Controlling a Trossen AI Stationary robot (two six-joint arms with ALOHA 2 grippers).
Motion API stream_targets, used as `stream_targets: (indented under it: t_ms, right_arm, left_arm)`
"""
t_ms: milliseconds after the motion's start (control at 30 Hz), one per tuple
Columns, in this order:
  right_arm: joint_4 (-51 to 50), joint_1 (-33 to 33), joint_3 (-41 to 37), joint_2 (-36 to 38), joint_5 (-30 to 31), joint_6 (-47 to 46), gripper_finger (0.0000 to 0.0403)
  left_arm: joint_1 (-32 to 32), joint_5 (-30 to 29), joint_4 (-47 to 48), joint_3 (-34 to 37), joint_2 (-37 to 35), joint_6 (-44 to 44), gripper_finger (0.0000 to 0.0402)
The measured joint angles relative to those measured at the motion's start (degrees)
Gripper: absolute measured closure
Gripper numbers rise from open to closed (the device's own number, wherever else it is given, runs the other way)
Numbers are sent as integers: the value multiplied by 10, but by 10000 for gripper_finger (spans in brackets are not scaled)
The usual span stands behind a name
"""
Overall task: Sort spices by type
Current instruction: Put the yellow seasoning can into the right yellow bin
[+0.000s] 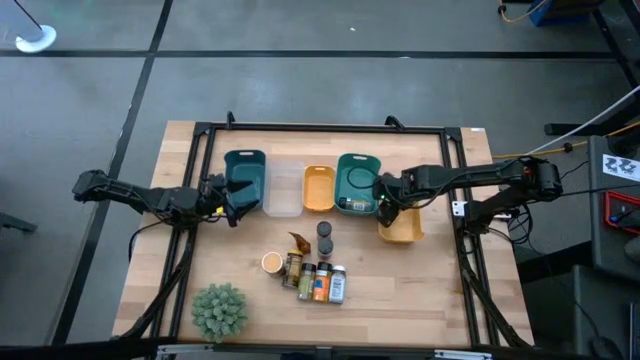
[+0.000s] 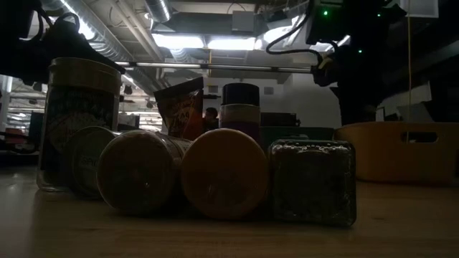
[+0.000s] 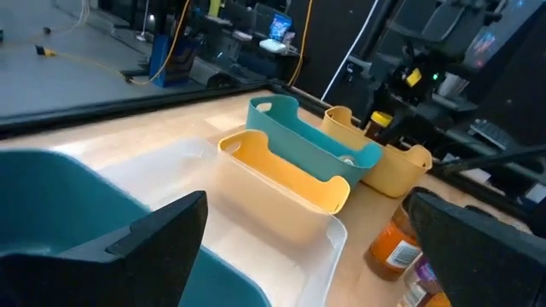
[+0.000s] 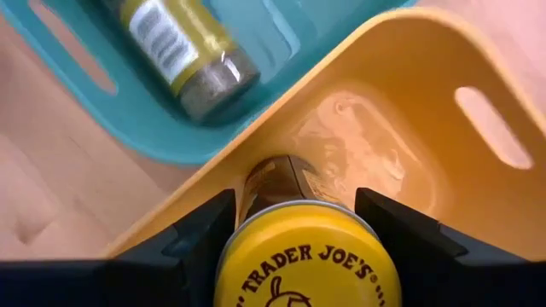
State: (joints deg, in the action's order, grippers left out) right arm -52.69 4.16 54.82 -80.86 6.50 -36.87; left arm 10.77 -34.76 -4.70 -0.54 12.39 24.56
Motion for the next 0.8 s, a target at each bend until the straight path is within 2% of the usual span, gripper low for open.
stream_targets:
  t_ms: [267, 500, 667, 800]
  right_arm:
    - [-2, 0, 0, 0, 8, -3, 161]
    - [2, 0, 0, 0, 14, -3, 161]
    - [3, 0, 0, 0, 14, -2, 161]
    - [3, 0, 0, 0, 14, -2, 161]
  left_arm:
    - [0, 0, -18, -24, -13, -140, 12]
    - [0, 0, 20, -25, -44, -215, 12]
    - [0, 0, 61, -25, -45, -186, 12]
    - [0, 0, 82, -25, -45, -79, 12]
